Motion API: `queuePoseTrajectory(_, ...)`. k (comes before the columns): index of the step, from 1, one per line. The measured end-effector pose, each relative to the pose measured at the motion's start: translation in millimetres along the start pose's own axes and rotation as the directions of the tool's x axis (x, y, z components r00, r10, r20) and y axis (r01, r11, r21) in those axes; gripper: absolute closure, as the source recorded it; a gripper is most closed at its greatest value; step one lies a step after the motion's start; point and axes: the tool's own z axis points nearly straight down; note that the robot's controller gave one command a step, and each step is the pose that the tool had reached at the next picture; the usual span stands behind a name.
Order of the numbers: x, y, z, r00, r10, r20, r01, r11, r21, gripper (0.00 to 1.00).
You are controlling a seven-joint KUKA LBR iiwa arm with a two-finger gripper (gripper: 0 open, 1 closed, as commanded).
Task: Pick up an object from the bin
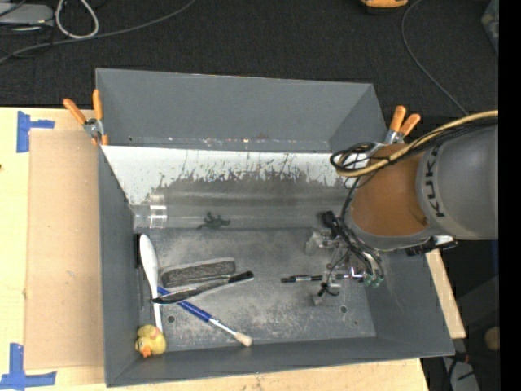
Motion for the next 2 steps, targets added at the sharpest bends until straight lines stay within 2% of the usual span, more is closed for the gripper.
queuePoseTrajectory(1,14.7,-6.0,-2.8,0.994,0.108,0.002,-0.108,0.994,-0.003,1.0)
queuePoseTrajectory(2,14.8,-6.0,-3.1,0.994,0.106,0.002,-0.106,0.994,-0.003,1.0)
